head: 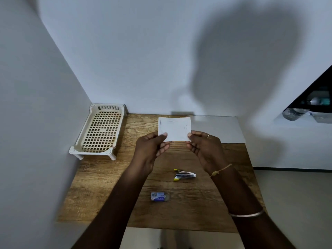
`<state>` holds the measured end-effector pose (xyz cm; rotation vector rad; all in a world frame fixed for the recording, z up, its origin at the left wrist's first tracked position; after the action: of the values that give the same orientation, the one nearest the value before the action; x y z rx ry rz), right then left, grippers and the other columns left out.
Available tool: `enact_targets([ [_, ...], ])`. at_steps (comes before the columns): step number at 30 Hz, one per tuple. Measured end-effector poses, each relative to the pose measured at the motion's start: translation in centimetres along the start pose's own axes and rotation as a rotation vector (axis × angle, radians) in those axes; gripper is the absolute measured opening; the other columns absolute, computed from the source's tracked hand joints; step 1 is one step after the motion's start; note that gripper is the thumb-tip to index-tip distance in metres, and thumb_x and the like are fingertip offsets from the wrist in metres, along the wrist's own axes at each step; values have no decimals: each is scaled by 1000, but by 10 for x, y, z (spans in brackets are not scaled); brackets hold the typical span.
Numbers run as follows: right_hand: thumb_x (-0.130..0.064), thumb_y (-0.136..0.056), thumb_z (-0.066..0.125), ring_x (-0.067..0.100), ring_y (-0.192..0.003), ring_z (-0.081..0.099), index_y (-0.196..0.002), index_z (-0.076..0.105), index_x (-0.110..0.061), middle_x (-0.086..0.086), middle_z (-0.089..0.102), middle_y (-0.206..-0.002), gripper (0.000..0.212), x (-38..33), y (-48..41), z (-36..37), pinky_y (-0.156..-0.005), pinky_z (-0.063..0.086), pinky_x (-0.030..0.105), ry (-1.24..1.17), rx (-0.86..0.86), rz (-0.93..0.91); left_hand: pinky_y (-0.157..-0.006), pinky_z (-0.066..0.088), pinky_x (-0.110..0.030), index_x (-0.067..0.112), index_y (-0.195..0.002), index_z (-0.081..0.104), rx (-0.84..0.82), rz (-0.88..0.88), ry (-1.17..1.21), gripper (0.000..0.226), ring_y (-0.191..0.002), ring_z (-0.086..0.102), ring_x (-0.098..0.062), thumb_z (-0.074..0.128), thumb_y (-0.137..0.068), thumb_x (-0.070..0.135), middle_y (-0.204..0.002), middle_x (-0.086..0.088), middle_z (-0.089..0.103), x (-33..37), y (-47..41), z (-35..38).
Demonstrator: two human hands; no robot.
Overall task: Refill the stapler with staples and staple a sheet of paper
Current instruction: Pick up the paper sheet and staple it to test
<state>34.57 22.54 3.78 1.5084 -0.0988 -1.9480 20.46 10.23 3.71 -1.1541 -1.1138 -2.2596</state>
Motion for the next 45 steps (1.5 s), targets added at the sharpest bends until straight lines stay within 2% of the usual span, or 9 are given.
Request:
enact_targets([
  [8, -28, -93, 72, 19, -80, 76, -103, 75, -12, 8, 79, -90, 19, -19, 5, 2, -65, 59, 25, 98, -46, -146, -75, 62, -29, -1, -95, 75, -4, 99, 28, 12, -78, 77, -22, 78, -86, 5, -86, -15, 78, 26, 13, 9],
  [12, -32, -94, 68, 19, -107, 68, -117, 72, -18, 2, 75, -110, 27, 33, -4, -32, -83, 54, 25, 891, 34, -377, -73, 62, -27, 0, -91, 75, 2, 102, 50, 7, -76, 77, -22, 78, -86, 4, -78, -11, 77, 27, 14, 5],
  [15, -41, -82, 77, 24, -132, 49, -141, 57, -20, 6, 56, -142, 67, 84, -13, -54, -106, 45, 34, 1503, -159, -256, -72, 62, -27, -1, -93, 74, 2, 93, 62, 10, -77, 77, -22, 78, -86, 4, -83, -13, 78, 28, 14, 4],
  [18, -43, -81, 76, 25, -129, 47, -143, 55, -25, 5, 50, -141, 68, 116, -16, -64, -103, 45, 36, 1681, -221, -303, -71, 62, -27, -2, -95, 74, 14, 78, 74, 12, -80, 78, -24, 78, -85, 3, -88, -17, 78, 27, 13, 2],
  [27, -31, -86, 73, 18, -103, 58, -122, 70, -34, -4, 63, -110, 37, 130, -20, -58, -83, 47, 32, 1621, -149, -456, -69, 62, -26, -1, -94, 74, 42, 59, 96, 11, -78, 77, -22, 78, -85, 3, -88, -16, 78, 24, 15, 1],
  [32, -29, -90, 75, 16, -83, 68, -96, 78, -26, 5, 76, -86, 8, 110, 1, -41, -72, 57, 36, 763, -148, -189, -72, 63, -28, -4, -102, 72, 50, 54, 106, 18, -82, 77, -24, 77, -86, 3, -94, -19, 78, 27, 16, 3],
  [34, -31, -93, 71, 12, -77, 70, -99, 79, -26, 1, 77, -83, 10, 91, 17, -24, -65, 58, 27, 523, -215, -127, -72, 63, -29, -6, -108, 70, 53, 55, 104, 24, -83, 77, -25, 77, -86, 3, -99, -21, 77, 28, 17, 4],
  [38, -37, -95, 67, 12, -86, 72, -119, 73, -19, -5, 78, -98, 31, 55, 46, 11, -74, 59, 28, 315, -298, -89, -67, 62, -27, -5, -107, 71, 92, 79, 60, 26, -76, 74, -20, 79, -85, 6, -96, -16, 75, 30, 16, 4],
  [45, -32, -93, 70, 16, -72, 58, -108, 77, -13, -3, 67, -75, 25, 20, 65, 40, -66, 51, 33, 185, -235, -160, -66, 60, -24, 4, -88, 75, 92, 100, 45, 7, -72, 71, -16, 80, -83, 7, -79, -7, 75, 32, 17, 6],
])
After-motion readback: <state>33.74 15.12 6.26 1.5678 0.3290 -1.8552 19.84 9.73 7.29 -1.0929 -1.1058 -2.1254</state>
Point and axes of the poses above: each hand's wrist, its own y-axis away from the middle knuckle, its own z-axis out of the palm, x = y × z, the point moved 3 cm from there along -y, towards the middle knuckle
